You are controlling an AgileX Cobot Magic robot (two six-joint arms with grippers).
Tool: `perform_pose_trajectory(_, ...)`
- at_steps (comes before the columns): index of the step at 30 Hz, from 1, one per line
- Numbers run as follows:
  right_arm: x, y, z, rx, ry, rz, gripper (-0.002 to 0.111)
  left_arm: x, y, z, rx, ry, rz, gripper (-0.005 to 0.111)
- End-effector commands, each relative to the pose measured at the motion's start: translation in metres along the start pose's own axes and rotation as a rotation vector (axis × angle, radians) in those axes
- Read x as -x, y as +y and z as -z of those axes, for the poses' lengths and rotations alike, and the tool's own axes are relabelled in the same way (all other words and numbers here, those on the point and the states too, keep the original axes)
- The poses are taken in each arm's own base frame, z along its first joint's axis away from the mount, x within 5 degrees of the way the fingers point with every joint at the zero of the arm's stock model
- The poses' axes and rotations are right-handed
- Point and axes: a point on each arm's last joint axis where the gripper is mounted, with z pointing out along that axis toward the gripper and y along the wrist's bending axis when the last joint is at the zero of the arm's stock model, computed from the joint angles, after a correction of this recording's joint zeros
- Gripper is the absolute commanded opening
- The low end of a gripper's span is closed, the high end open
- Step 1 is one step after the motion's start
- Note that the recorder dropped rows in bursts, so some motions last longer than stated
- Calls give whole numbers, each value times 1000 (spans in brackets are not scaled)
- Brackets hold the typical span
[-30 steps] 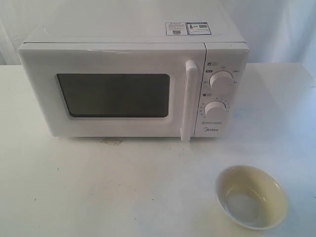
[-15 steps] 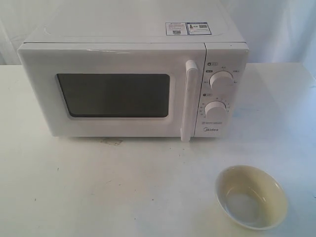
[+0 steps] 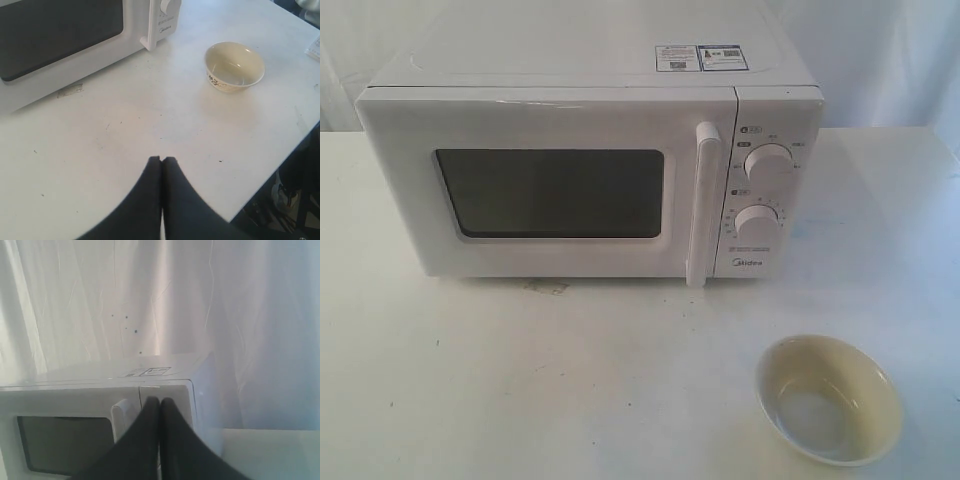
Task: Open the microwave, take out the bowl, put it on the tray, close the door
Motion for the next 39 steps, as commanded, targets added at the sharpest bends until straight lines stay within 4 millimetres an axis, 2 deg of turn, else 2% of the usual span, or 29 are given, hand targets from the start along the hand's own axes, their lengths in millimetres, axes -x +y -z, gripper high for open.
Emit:
perform_pose_trajectory(1, -10, -2, 0, -8, 20, 108, 0, -4, -3, 0, -36, 31, 7, 0)
perform_pose_trajectory(8, -16, -4, 0, -21, 35, 226, 0, -4, -3, 0, -36, 31, 7, 0)
perform_pose_trajectory(19, -23, -6, 1, -28, 115, 231, 0, -4, -3, 0, -36, 31, 7, 0)
perform_pose_trajectory(26, -40, -10, 4, -47, 306, 237, 0, -4, -3, 0, -36, 31, 7, 0)
perform_pose_trajectory(34, -73, -23, 9, -180, 394, 245, 0, -5, -4, 0, -36, 31, 6, 0)
perform_pose_trajectory(39, -76, -28, 11, -279, 414, 194, 0, -5, -4, 0, -36, 31, 6, 0)
